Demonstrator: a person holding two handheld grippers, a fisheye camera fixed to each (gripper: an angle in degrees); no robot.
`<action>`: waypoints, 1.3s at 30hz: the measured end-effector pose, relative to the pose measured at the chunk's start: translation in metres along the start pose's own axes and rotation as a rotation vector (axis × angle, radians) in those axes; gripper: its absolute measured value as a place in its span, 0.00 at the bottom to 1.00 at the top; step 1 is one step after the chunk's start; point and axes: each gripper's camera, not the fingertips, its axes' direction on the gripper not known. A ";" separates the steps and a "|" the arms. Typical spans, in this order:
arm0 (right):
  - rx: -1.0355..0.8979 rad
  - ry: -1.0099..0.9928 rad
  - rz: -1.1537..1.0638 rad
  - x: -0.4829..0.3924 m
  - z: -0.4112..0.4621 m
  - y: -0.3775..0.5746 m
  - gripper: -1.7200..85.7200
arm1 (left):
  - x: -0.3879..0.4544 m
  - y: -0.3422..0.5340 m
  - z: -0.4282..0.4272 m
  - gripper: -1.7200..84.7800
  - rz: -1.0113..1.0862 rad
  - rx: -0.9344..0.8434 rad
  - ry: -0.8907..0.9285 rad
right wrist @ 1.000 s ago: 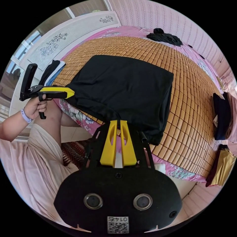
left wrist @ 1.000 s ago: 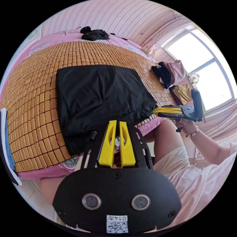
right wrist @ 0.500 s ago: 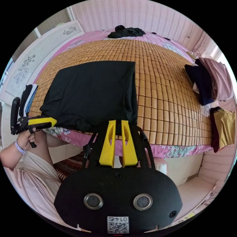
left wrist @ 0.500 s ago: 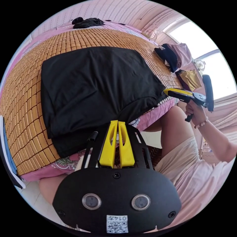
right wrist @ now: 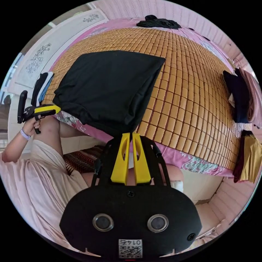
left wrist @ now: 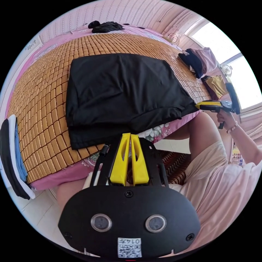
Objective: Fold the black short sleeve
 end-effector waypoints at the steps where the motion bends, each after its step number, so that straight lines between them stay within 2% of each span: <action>1: -0.008 0.034 -0.049 -0.004 -0.006 -0.007 0.01 | -0.001 0.003 -0.001 0.01 0.003 0.004 -0.003; 5: 0.035 0.126 -0.193 -0.034 -0.025 -0.061 0.01 | 0.010 0.011 -0.013 0.01 0.045 0.107 0.045; 10: 0.065 0.033 -0.316 -0.086 -0.017 -0.166 0.01 | 0.042 -0.016 -0.009 0.01 0.119 0.225 0.137; 14: -0.034 0.056 -0.375 -0.123 0.020 -0.255 0.01 | 0.055 -0.040 0.016 0.01 0.167 0.191 0.150; 17: -0.074 0.126 -0.426 -0.141 0.046 -0.292 0.01 | 0.059 -0.045 0.033 0.01 0.220 0.116 0.081; 18: -0.111 0.153 -0.437 -0.143 0.055 -0.297 0.01 | 0.061 -0.044 0.043 0.01 0.249 0.051 0.074; 23: -0.298 0.146 -0.557 -0.146 0.067 -0.329 0.01 | 0.054 -0.029 0.047 0.01 0.223 0.137 0.137; 29: -0.280 0.256 -0.569 -0.134 0.077 -0.351 0.01 | 0.061 -0.023 0.049 0.01 0.236 0.155 0.107; 32: -0.409 0.257 -0.565 -0.132 0.074 -0.369 0.01 | 0.065 -0.021 0.050 0.01 0.251 0.159 0.091; 39: -0.303 0.297 -0.500 -0.107 0.069 -0.360 0.01 | 0.068 -0.015 0.052 0.02 0.240 0.175 0.100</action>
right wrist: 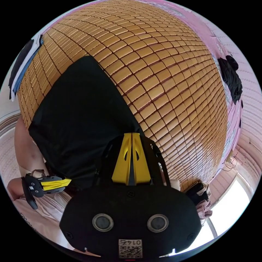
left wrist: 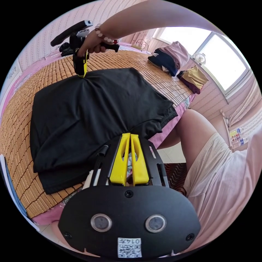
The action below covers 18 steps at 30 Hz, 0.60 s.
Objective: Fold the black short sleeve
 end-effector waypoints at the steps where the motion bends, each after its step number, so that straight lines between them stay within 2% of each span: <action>1: 0.094 -0.059 0.064 0.011 -0.007 0.022 0.01 | 0.001 0.001 -0.001 0.02 0.002 -0.003 0.000; 4: 0.428 -0.336 0.247 0.041 -0.024 0.118 0.01 | 0.011 0.009 -0.013 0.05 0.050 0.060 0.023; 6: 0.554 -0.389 0.315 0.044 -0.019 0.188 0.01 | 0.021 0.016 -0.020 0.07 0.088 0.113 0.040; 11: 0.467 -0.354 0.593 0.033 0.044 0.372 0.05 | 0.042 0.019 -0.021 0.11 0.139 0.111 0.068; 15: 0.380 -0.403 0.735 0.027 0.088 0.447 0.11 | 0.065 0.011 -0.018 0.11 0.195 0.078 0.037; 18: 0.365 -0.522 0.814 0.027 0.115 0.479 0.13 | 0.079 0.002 -0.015 0.12 0.236 0.063 0.019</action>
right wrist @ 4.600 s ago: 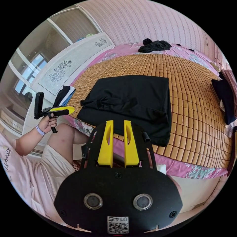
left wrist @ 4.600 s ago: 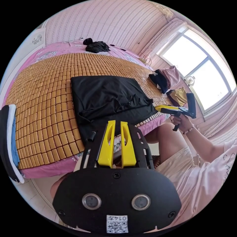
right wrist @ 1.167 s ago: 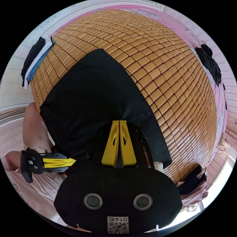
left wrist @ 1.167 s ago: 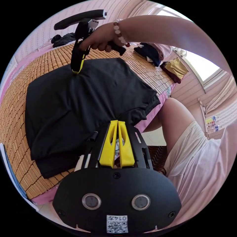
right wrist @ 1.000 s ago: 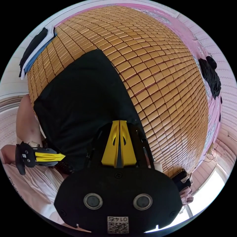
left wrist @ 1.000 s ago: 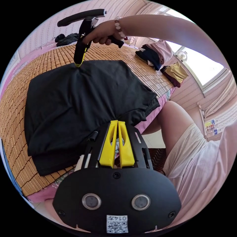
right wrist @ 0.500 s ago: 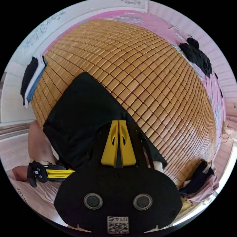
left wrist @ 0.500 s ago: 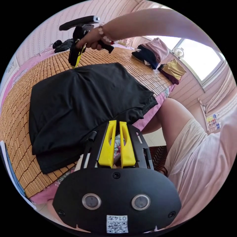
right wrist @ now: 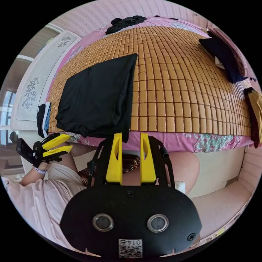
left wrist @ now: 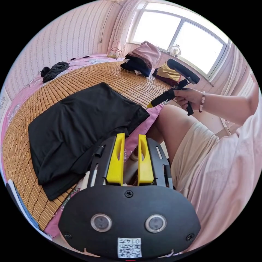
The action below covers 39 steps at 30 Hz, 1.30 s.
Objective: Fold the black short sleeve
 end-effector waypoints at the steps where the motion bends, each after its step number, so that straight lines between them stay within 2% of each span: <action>1: -0.002 -0.056 0.036 0.010 0.002 0.004 0.14 | 0.002 -0.003 0.001 0.13 0.010 -0.004 -0.001; 4: -0.037 -0.115 0.069 0.028 0.008 0.004 0.13 | 0.011 -0.020 0.007 0.19 0.041 -0.010 0.004; 7: -0.049 -0.091 0.098 0.047 0.005 0.004 0.06 | 0.019 -0.038 0.020 0.21 0.067 -0.066 -0.007; 17: 0.099 -0.431 0.050 0.105 -0.052 0.041 0.02 | 0.051 -0.087 0.064 0.26 0.263 -0.165 -0.008; 20: 0.102 -0.529 0.056 0.116 -0.056 0.047 0.02 | 0.057 -0.094 0.073 0.23 0.292 -0.168 -0.085; 24: 0.143 -0.596 0.017 0.120 -0.066 0.055 0.03 | 0.055 -0.088 0.075 0.05 0.255 -0.202 -0.179; 28: 0.141 -0.443 0.169 0.146 -0.062 0.061 0.10 | 0.052 -0.070 0.062 0.03 0.198 -0.216 -0.136; 34: 0.130 -0.587 0.271 0.160 -0.030 0.044 0.16 | 0.043 -0.016 0.005 0.02 0.150 -0.097 0.019; 37: 0.185 -0.694 0.368 0.169 -0.017 0.044 0.14 | 0.035 0.013 -0.015 0.02 0.087 -0.060 0.058; 39: 0.227 -0.689 0.420 0.176 -0.017 0.048 0.11 | 0.029 0.033 -0.026 0.02 0.050 -0.049 0.098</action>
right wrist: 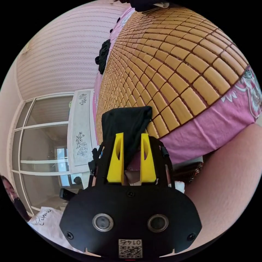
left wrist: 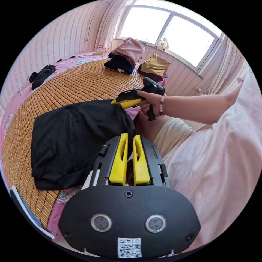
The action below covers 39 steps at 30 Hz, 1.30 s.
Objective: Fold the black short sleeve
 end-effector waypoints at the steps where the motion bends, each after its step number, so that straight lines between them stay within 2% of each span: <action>1: 0.042 0.015 0.015 0.002 -0.007 0.001 0.09 | -0.001 0.004 -0.002 0.02 -0.005 0.002 0.007; 6: 0.101 -0.053 -0.029 -0.003 -0.032 0.006 0.04 | -0.014 0.030 -0.019 0.02 -0.053 0.068 0.024; 11: 0.165 -0.064 -0.203 -0.061 -0.065 0.016 0.03 | -0.028 0.042 -0.038 0.02 -0.104 0.205 0.040; 15: 0.112 -0.037 -0.338 -0.124 -0.046 0.005 0.03 | -0.052 0.066 -0.054 0.02 -0.228 0.338 0.075; 19: -0.047 0.065 -0.471 -0.207 0.039 -0.018 0.05 | -0.079 0.095 -0.065 0.03 -0.341 0.398 0.032; 22: -0.075 0.118 -0.476 -0.254 0.115 -0.035 0.08 | -0.108 0.119 -0.077 0.06 -0.466 0.416 -0.104; 24: -0.117 0.188 -0.459 -0.269 0.165 -0.047 0.11 | -0.142 0.141 -0.078 0.10 -0.629 0.370 -0.219; 27: -0.222 0.309 -0.502 -0.284 0.233 -0.051 0.13 | -0.174 0.171 -0.076 0.12 -0.777 0.306 -0.250; 29: -0.279 0.464 -0.622 -0.295 0.272 -0.044 0.14 | -0.184 0.183 -0.076 0.13 -0.828 0.264 -0.249; 32: -0.301 0.693 -0.772 -0.304 0.314 -0.034 0.16 | -0.190 0.194 -0.076 0.15 -0.847 0.279 -0.253; 35: -0.346 0.791 -0.899 -0.308 0.353 -0.025 0.18 | -0.194 0.189 -0.063 0.17 -0.810 0.247 -0.246; 39: -0.415 0.862 -0.936 -0.306 0.394 -0.023 0.18 | -0.195 0.177 -0.036 0.17 -0.771 0.160 -0.261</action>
